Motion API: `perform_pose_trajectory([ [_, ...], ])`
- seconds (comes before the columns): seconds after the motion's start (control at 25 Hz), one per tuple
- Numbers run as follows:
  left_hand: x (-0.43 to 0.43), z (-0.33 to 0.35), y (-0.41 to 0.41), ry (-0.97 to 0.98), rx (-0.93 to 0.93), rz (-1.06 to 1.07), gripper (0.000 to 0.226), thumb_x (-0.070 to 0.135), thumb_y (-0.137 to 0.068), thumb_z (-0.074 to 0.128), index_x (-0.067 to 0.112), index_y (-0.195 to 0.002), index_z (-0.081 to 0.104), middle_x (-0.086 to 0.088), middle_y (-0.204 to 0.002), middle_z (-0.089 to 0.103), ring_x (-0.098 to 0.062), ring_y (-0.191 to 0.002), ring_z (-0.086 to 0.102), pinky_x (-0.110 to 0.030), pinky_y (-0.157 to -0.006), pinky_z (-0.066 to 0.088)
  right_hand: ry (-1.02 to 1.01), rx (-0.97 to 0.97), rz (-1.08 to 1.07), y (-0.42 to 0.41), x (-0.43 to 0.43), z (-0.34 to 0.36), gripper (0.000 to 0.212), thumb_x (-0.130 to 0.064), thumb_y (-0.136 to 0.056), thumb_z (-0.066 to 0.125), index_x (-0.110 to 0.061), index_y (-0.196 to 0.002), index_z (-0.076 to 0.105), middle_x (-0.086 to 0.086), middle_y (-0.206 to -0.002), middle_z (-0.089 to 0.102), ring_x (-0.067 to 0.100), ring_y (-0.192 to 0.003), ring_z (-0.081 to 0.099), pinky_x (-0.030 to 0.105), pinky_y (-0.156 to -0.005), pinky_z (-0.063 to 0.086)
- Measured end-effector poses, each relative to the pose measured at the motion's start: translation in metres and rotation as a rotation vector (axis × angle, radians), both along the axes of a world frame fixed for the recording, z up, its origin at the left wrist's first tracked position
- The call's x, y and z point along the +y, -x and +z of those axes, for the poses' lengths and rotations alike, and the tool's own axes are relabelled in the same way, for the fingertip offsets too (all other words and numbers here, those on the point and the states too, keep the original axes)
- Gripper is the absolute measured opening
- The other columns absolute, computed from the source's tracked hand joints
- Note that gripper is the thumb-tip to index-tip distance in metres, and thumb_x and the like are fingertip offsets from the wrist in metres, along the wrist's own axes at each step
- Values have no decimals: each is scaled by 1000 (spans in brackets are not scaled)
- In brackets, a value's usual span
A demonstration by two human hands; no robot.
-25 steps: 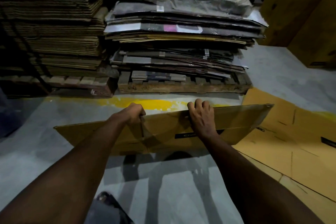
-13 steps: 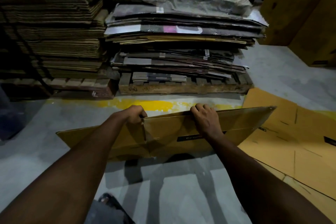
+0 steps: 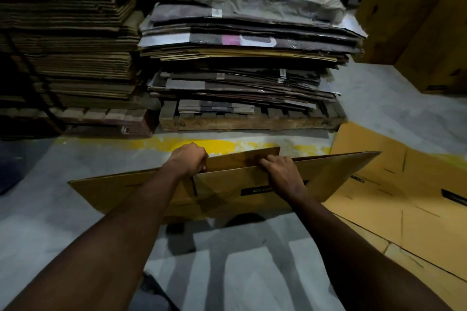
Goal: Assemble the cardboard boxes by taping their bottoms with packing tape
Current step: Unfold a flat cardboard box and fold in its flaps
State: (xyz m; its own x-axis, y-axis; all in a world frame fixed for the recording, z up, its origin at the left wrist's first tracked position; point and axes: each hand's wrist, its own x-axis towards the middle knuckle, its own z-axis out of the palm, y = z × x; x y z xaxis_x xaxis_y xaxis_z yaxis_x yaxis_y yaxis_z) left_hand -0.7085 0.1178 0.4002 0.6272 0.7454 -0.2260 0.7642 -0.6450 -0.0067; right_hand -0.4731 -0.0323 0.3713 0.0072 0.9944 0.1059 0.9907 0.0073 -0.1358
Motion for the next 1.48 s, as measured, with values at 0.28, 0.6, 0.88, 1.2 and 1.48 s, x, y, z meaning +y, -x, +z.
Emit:
perform_pose_trajectory([
  [0.28,3,-6,-14,-66,7,19,17,26,-89,62,20,-103,67,-7,-101,66,-27,-97,61,-35,-78,51,131,-97,50,-15,-3,-9,22,-24,-99,53,-20,-122,53,3,-106,61,20,-91,57,35,-81,46],
  [0.6,-36,-59,15,47,-10,103,16,18,-85,58,23,-98,67,-3,-97,69,-23,-90,63,-29,-72,46,333,-199,104,7,-18,-42,19,-25,-99,50,-25,-118,55,3,-101,68,24,-91,65,32,-71,42],
  [0.88,-6,-30,-6,-106,-56,114,11,14,-87,59,18,-95,65,-9,-94,66,-31,-91,62,-35,-70,48,240,-154,-3,0,2,-11,14,-29,-99,53,-28,-112,56,-6,-88,58,15,-79,56,35,-87,43],
  [1.2,10,-32,-44,-158,-42,121,12,16,-91,56,11,-98,64,-15,-101,64,-35,-97,61,-40,-77,51,356,-156,179,8,-20,-35,15,-30,-97,52,-29,-112,56,-3,-94,64,18,-85,63,31,-72,44],
  [1.48,37,-51,-41,-16,-176,212,23,7,-88,56,12,-110,61,-17,-107,63,-36,-99,61,-39,-79,52,372,-37,142,3,-20,-45,15,-26,-95,57,-29,-110,55,-4,-97,62,15,-89,62,32,-79,51],
])
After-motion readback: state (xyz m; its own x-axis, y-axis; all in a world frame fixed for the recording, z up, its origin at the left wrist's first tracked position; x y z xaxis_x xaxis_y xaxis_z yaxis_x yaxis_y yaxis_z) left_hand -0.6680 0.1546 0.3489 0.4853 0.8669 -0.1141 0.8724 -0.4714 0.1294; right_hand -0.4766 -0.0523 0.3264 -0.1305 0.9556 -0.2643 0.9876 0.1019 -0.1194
